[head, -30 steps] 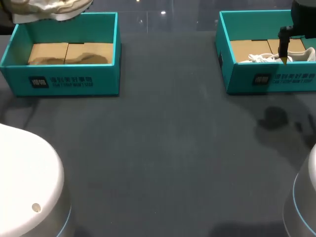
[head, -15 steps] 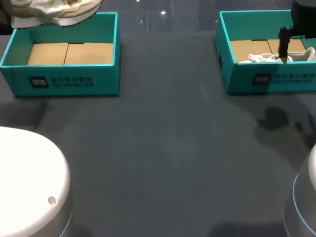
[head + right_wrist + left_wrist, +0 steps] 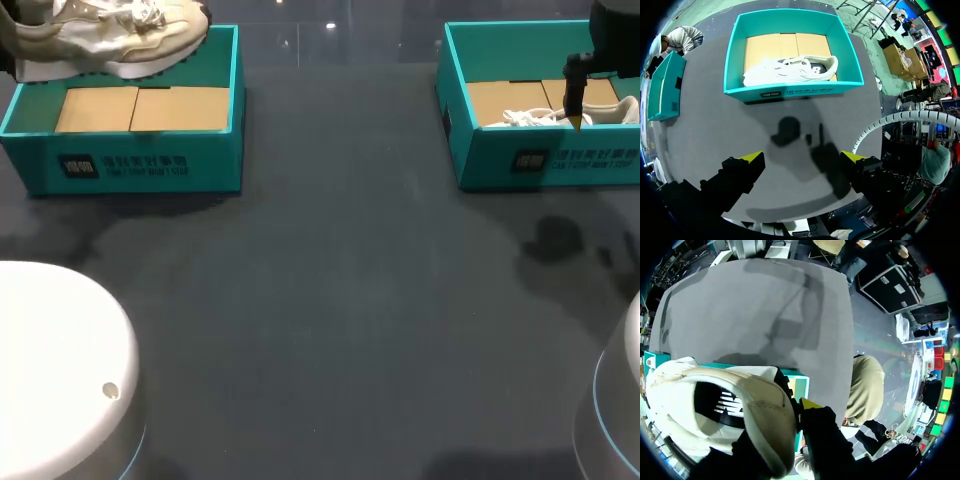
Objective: Take the shoe out of the shoebox, open the shoe tongue, remove and reinsert the insole, then place the shoe into the shoebox
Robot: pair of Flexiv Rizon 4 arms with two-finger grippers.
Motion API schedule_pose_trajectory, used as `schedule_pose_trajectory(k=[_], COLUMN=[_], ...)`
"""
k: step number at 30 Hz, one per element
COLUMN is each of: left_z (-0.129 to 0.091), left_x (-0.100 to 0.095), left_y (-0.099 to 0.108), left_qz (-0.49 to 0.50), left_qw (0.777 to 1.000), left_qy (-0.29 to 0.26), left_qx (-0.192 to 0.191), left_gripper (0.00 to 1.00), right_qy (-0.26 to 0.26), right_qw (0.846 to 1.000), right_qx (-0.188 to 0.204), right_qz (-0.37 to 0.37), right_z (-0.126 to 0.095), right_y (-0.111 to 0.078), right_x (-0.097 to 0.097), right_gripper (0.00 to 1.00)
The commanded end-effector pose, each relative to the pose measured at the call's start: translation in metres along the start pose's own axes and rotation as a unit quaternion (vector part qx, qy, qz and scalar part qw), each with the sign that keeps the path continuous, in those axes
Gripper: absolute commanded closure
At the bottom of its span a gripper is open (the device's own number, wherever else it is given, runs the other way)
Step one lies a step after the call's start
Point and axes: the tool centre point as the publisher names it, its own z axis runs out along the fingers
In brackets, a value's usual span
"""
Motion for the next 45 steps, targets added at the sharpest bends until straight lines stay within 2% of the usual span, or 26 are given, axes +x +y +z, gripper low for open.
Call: schedule_pose_trajectory(k=[1,10,17,31,34,37,40,42,45], left_z=[-0.009,-0.007,-0.007,-0.007,0.000,0.008,0.017,0.024,0.037], left_x=[-0.011,-0.051,-0.091,-0.091,-0.110,-0.138,-0.159,-0.171,-0.194], left_y=[-0.061,-0.148,-0.198,-0.198,-0.213,-0.232,-0.242,-0.248,-0.262], left_qz=[-0.004,0.014,0.042,0.042,0.065,0.090,0.098,0.096,0.113], left_qw=[0.996,0.995,0.996,0.996,0.996,0.994,0.995,0.995,0.993], left_qy=[0.010,0.033,0.027,0.027,0.019,0.009,0.001,0.004,0.012], left_qx=[-0.090,-0.091,-0.070,-0.070,-0.063,-0.054,-0.032,-0.035,-0.009], left_gripper=[1.00,1.00,1.00,1.00,1.00,1.00,1.00,1.00,1.00], right_qy=[0.000,0.000,0.000,0.000,0.000,0.000,0.000,0.000,0.000], right_qw=[1.000,1.000,1.000,1.000,1.000,1.000,1.000,1.000,1.000], right_qx=[0.000,0.000,0.000,0.000,0.000,0.000,0.000,0.000,0.000], right_qz=[0.000,0.000,0.000,0.000,0.000,0.000,0.000,0.000,0.000], right_z=[0.000,0.000,0.000,0.000,0.000,0.000,0.000,0.000,0.000], right_y=[0.000,0.000,0.000,0.000,0.000,0.000,0.000,0.000,0.000], right_x=[0.000,0.000,0.000,0.000,0.000,0.000,0.000,0.000,0.000], right_gripper=[0.00,0.00,0.00,0.00,0.00,0.00,0.00,0.00,0.00])
